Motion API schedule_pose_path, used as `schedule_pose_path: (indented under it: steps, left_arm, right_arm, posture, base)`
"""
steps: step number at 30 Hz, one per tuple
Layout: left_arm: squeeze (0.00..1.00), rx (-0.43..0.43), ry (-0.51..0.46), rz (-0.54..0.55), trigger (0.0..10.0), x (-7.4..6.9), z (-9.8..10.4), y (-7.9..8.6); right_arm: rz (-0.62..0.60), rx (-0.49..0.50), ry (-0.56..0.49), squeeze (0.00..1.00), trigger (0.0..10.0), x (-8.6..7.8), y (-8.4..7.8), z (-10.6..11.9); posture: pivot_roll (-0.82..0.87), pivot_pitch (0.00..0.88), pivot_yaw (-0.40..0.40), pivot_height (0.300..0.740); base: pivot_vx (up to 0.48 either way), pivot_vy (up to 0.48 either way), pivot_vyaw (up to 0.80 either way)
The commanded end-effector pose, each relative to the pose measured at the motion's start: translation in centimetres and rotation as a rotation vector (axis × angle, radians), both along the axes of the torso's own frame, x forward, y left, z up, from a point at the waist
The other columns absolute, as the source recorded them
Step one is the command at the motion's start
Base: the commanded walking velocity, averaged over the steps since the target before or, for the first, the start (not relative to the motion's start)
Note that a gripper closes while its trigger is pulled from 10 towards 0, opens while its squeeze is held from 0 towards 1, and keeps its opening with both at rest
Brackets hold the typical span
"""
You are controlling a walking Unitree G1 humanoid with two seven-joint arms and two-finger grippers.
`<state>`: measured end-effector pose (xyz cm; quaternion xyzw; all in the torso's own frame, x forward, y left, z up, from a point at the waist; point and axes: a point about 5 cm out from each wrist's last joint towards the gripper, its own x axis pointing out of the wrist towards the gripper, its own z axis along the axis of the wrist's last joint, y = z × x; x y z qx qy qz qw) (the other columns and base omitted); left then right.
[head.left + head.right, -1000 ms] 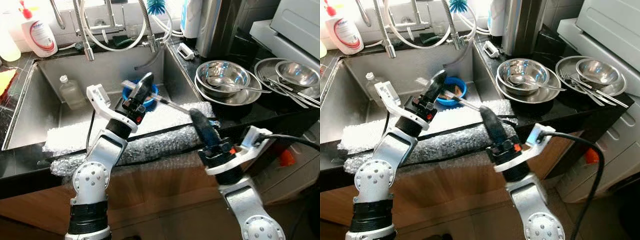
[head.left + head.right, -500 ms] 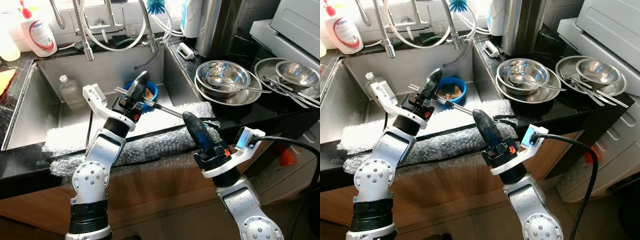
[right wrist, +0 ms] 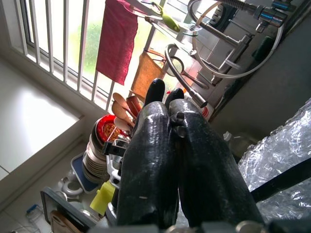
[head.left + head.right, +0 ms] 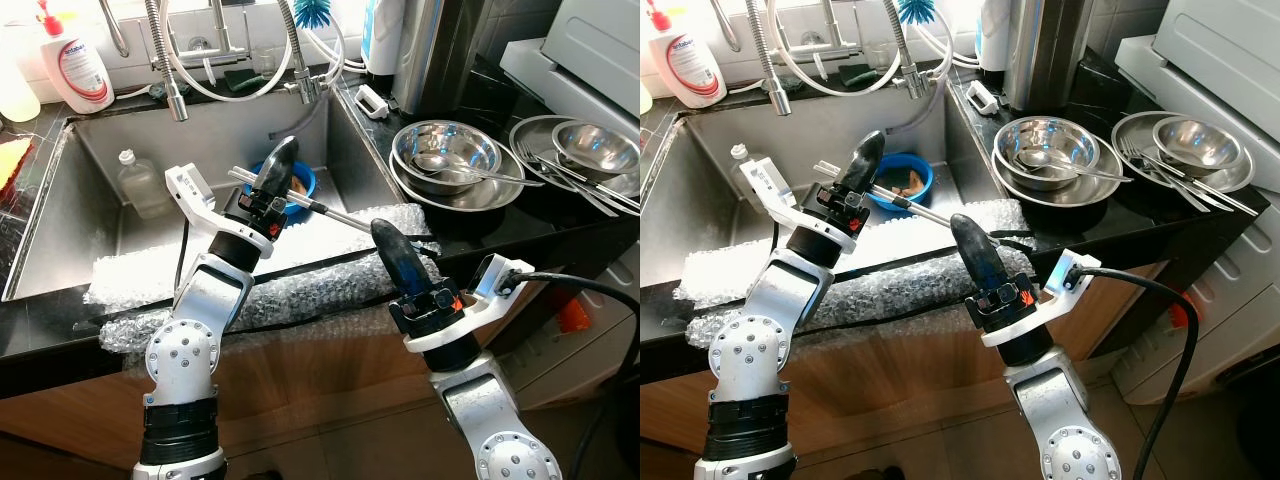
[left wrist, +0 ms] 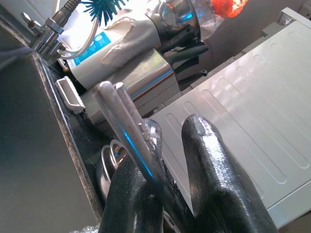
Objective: Kitchen organization
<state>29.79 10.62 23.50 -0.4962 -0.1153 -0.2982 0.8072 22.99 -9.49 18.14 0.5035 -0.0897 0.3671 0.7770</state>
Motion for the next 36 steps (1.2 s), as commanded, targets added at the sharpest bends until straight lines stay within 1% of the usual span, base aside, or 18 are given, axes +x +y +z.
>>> schedule_pose_path:
  steps: [1, 7, 11, 14, 17, 18, 19, 20, 23, 24, 25, 26, 30, 34, 36]
  left_arm:
    - [0.0, 0.046, 0.019, 0.007, 10.0, -0.05, -0.54, 0.24]
    - [0.0, 0.047, 0.02, 0.009, 10.0, 0.07, -0.48, 0.15]
    - [0.0, 0.061, 0.021, 0.009, 10.0, 0.0, -0.67, 0.06]
    - [0.0, 0.067, 0.019, 0.015, 10.0, 0.01, -0.65, 0.08]
    - [0.0, 0.088, 0.031, 0.059, 10.0, 0.42, -0.68, 0.32]
    - [0.32, 0.092, 0.031, 0.07, 10.0, 0.48, -0.69, 0.38]
    - [0.32, 0.092, 0.031, 0.07, 10.0, 0.48, -0.69, 0.38]
    - [1.0, 0.104, 0.032, 0.072, 10.0, 0.5, -0.75, 0.36]
    - [1.0, 0.109, 0.039, 0.071, 10.0, 0.51, -0.83, 0.31]
    - [0.09, 0.109, 0.04, 0.072, 10.0, 0.52, -0.84, 0.32]
    - [0.09, 0.109, 0.04, 0.072, 10.0, 0.52, -0.84, 0.32]
    - [0.0, 0.094, 0.039, 0.071, 10.0, 0.52, -0.79, 0.41]
    - [0.0, 0.067, 0.036, 0.054, 10.0, 0.39, -0.69, 0.35]
    - [0.0, 0.029, 0.036, 0.067, 10.0, 0.45, -0.44, 0.69]
    - [0.0, 0.03, 0.035, 0.067, 10.0, 0.48, -0.4, 0.72]
  right_arm:
    - [-0.082, 0.045, -0.023, 0.0, 10.0, 0.39, -1.16, 0.71]
    - [-0.088, 0.042, -0.024, 0.0, 10.0, 0.48, -1.21, 0.71]
    - [-0.122, 0.055, -0.017, 0.0, 10.0, 0.8, -1.51, 0.82]
    - [-0.124, 0.057, -0.017, 0.0, 10.0, 0.86, -1.54, 0.85]
    - [-0.121, 0.053, -0.016, 0.0, 10.0, 0.91, -1.5, 0.81]
    - [-0.121, 0.053, -0.016, 0.0, 10.0, 0.91, -1.48, 0.81]
    - [-0.121, 0.053, -0.016, 0.0, 10.0, 0.91, -1.48, 0.81]
    - [-0.121, 0.052, -0.016, 0.0, 10.0, 0.92, -1.48, 0.81]
    - [-0.123, 0.053, -0.016, 0.0, 10.0, 0.93, -1.49, 0.81]
    - [-0.124, 0.053, -0.016, 0.0, 10.0, 0.93, -1.49, 0.81]
    - [-0.124, 0.053, -0.016, 0.0, 10.0, 0.93, -1.49, 0.81]
    - [-0.128, 0.057, -0.016, 0.0, 10.0, 0.95, -1.52, 0.83]
    - [-0.131, 0.063, -0.016, 0.0, 10.0, 0.94, -1.61, 0.85]
    - [-0.132, 0.06, -0.016, 0.0, 10.0, 0.96, -1.59, 0.85]
    - [-0.131, 0.061, -0.016, 0.0, 10.0, 0.95, -1.59, 0.84]
  posture:
    - [-0.01, 0.11, 0.033, 0.74]
    - [-0.01, 0.111, 0.032, 0.74]
    - [-0.01, 0.111, 0.031, 0.74]
    - [-0.01, 0.111, 0.03, 0.74]
    - [-0.01, 0.11, 0.03, 0.74]
    - [-0.01, 0.109, 0.031, 0.74]
    - [-0.01, 0.109, 0.031, 0.74]
    - [-0.01, 0.109, 0.032, 0.74]
    - [-0.01, 0.109, 0.032, 0.74]
    - [-0.01, 0.109, 0.032, 0.74]
    - [-0.01, 0.109, 0.032, 0.74]
    - [-0.01, 0.109, 0.032, 0.74]
    - [-0.01, 0.11, 0.032, 0.74]
    - [-0.01, 0.109, 0.032, 0.74]
    - [-0.01, 0.109, 0.032, 0.74]
  base:
    - [0.0, 0.0, 0.0]
    - [0.0, 0.0, 0.0]
    - [0.0, 0.0, 0.0]
    - [0.0, 0.0, 0.0]
    - [0.0, 0.0, 0.0]
    - [0.0, 0.0, 0.0]
    - [0.0, 0.0, 0.0]
    - [0.0, 0.0, 0.0]
    - [0.0, 0.0, 0.0]
    - [0.0, 0.0, 0.0]
    - [0.0, 0.0, 0.0]
    - [0.0, 0.0, 0.0]
    - [0.0, 0.0, 0.0]
    - [0.0, 0.0, 0.0]
    - [0.0, 0.0, 0.0]
